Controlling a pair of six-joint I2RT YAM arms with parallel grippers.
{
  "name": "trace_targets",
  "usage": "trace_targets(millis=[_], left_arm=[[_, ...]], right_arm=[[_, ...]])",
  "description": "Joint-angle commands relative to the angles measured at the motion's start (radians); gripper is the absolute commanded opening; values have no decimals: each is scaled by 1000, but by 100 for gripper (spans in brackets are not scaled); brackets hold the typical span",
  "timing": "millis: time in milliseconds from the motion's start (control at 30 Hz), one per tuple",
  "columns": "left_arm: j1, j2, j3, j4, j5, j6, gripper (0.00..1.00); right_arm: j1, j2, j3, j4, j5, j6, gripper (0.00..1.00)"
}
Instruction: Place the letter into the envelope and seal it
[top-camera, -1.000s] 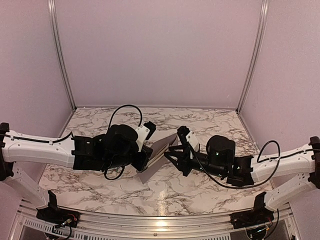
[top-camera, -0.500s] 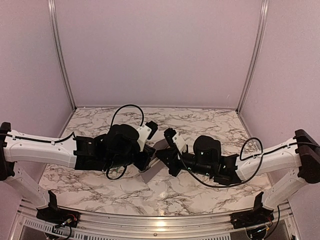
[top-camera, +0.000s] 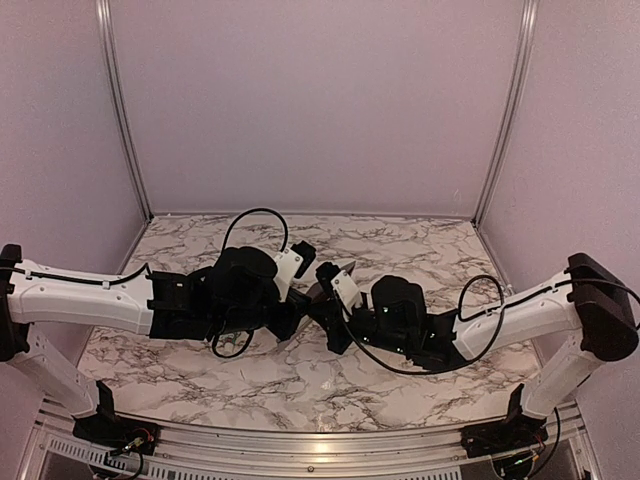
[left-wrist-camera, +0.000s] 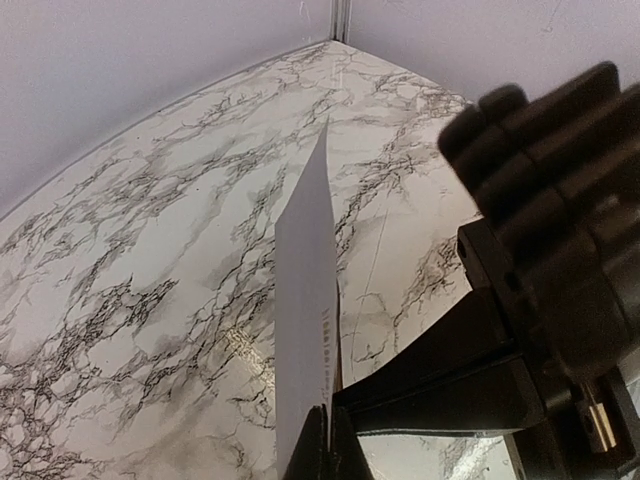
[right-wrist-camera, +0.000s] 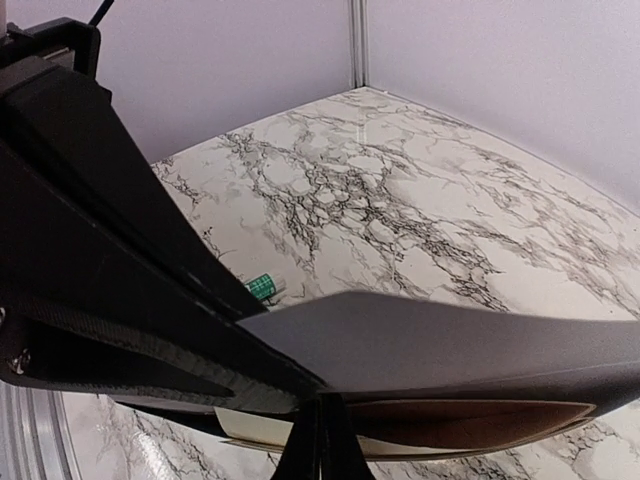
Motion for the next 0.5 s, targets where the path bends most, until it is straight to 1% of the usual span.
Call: trace_targets(millis=[0, 167, 333, 400, 467], left_arm=[[-2, -24, 8, 35, 31, 11, 0], [-2, -30, 2, 35, 22, 11, 0], [6, -29, -6, 35, -1, 4, 0], [7, -32, -6, 35, 0, 4, 0], [9, -37, -6, 35, -2, 4, 0]], right_arm=[[3, 41, 45, -6, 16, 2, 0], [3, 42, 41, 6, 9, 0, 0], [3, -69, 50, -31, -17, -45, 1], [3, -117, 54, -56, -27, -58, 4], [2, -165, 55, -78, -32, -67, 14]])
